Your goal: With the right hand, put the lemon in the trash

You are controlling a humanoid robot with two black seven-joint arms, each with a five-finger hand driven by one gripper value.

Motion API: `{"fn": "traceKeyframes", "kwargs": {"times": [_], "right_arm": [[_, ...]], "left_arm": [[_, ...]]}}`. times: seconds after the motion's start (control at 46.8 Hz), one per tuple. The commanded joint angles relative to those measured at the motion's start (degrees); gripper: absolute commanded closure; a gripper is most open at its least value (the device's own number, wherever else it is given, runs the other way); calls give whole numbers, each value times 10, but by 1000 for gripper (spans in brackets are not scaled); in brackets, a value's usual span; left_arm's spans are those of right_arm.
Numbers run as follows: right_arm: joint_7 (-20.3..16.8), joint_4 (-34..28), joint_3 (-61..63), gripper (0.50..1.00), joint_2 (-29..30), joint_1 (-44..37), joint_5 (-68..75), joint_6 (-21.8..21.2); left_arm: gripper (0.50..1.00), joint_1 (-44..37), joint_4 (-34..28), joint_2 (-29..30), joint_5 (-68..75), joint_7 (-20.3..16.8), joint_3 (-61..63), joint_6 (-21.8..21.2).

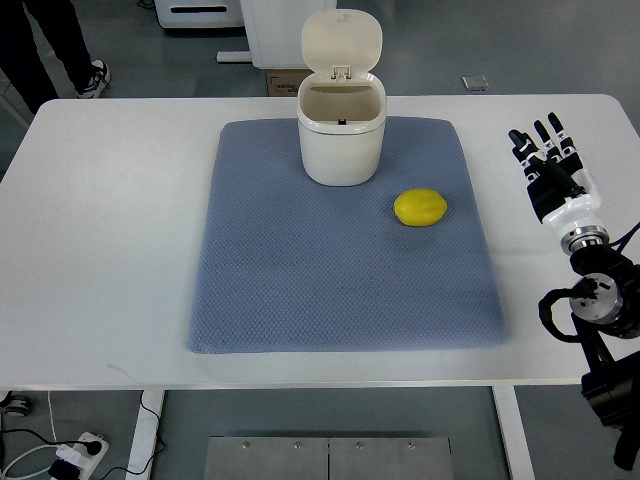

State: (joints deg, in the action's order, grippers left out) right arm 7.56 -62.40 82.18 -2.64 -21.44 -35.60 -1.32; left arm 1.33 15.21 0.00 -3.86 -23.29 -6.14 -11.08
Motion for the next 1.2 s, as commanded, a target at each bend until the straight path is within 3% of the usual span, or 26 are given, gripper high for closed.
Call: {"fn": "traceKeyframes", "kwargs": {"times": [0.0, 1.176], "right_arm": [[0, 0, 0, 502, 0, 0, 0, 0], [2, 1, -7, 502, -5, 2, 0, 0]], "left_arm": [[500, 1, 0, 0, 1, 0, 0, 0], [500, -1, 0, 0, 0, 0, 0, 0]]}}
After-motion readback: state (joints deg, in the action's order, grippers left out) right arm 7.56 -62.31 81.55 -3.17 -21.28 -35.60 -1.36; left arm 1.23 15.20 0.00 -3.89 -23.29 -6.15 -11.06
